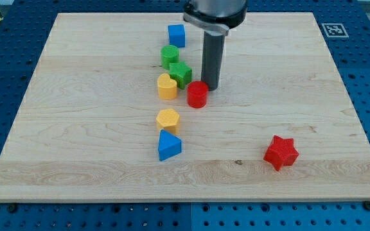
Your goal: Move red star towards the top center
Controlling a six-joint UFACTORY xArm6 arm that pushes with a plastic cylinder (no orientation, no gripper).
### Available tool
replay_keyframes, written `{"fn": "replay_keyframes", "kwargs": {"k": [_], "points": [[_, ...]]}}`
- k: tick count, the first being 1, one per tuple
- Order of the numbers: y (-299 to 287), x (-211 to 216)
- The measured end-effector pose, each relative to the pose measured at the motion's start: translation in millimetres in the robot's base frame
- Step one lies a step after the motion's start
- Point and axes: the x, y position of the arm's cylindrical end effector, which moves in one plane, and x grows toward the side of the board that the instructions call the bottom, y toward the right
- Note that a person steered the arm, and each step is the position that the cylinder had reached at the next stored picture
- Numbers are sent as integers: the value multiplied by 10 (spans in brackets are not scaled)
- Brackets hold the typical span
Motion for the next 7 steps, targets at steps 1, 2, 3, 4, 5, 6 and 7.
{"fn": "replay_keyframes", "kwargs": {"k": [1,2,3,4,5,6,7], "points": [[-55,276],[-94,438],[-107,493],[296,285],[876,241],[1486,456],[2018,853]]}}
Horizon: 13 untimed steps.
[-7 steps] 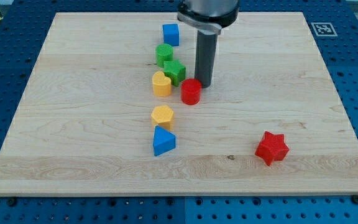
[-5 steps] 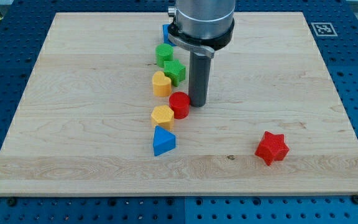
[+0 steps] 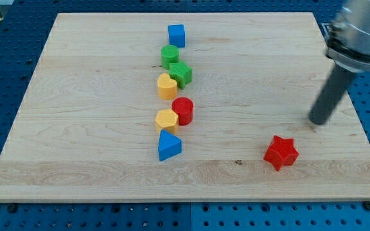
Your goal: Move red star towards the top center
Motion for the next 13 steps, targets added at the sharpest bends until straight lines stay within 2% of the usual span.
{"fn": "replay_keyframes", "kwargs": {"k": [2,3,4,5,7,8,9,10,11,12,13], "points": [[22,918],[-262,1089],[-683,1026],[-1048,776],[-1363,-136],[-1391,-355],[-1391,-58],[-1391,476],[-1155,693],[-1076,366],[-1105,-217]]}}
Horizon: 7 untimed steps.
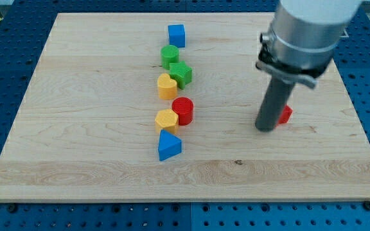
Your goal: Move red star towards the top center
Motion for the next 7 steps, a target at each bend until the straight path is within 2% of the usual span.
{"fn": "replay_keyframes", "kwargs": {"k": [1,2,3,4,5,7], "points": [[-114,-498],[-126,-723],[-126,-422],[-91,75],[213,247],[407,-618]]}}
